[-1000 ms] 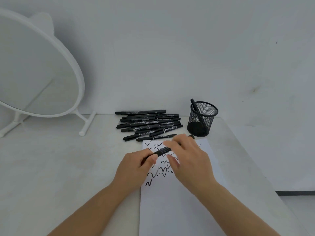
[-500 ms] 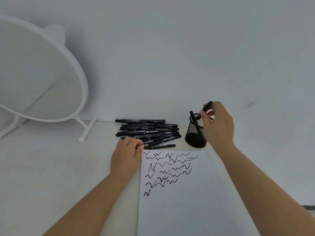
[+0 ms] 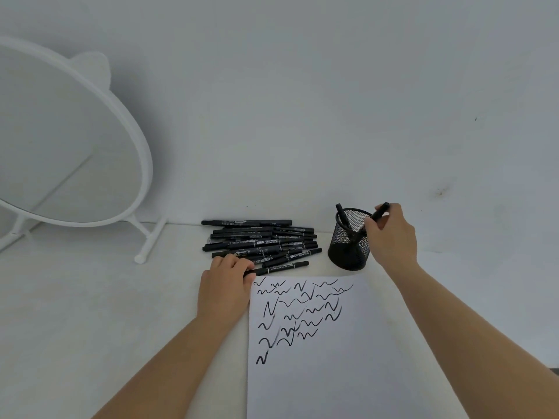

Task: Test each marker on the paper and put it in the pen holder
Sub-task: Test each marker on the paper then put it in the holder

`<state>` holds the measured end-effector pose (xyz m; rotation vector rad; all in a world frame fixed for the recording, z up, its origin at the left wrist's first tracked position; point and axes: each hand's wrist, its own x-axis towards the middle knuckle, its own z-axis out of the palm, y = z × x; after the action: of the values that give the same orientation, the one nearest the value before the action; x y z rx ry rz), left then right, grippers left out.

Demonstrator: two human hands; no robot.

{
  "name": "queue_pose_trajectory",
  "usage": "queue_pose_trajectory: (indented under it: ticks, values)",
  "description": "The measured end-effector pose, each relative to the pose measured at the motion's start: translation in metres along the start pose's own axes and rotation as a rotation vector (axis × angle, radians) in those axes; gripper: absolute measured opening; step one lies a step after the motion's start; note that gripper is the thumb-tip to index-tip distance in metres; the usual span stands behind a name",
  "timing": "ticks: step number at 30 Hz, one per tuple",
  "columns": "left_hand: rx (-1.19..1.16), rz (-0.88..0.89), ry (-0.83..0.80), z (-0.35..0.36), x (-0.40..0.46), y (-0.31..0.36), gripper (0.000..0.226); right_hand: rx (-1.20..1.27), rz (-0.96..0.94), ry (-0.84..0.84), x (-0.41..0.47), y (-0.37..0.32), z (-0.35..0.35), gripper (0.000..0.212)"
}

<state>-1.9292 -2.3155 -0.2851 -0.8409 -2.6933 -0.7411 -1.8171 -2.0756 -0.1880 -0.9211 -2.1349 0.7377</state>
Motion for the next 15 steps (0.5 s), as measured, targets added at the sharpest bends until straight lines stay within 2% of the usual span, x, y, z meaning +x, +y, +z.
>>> queue_pose_trajectory:
  ticks: [9, 13, 15]
  values:
    - [-0.009, -0.049, 0.007, 0.0006, 0.0001, -0.0005, 0.022, -0.096, 0.023, -0.039, -0.0019, 0.0013, 0.0063, 0.025]
    - [-0.001, -0.075, 0.0, 0.0018, 0.0009, -0.0009, 0.021, -0.113, 0.01, -0.056, -0.0026, 0.003, 0.0059, 0.031]
    - [0.013, -0.086, -0.002, 0.0025, 0.0018, -0.001, 0.022, -0.106, -0.034, -0.004, -0.0044, 0.0033, 0.0044, 0.036]
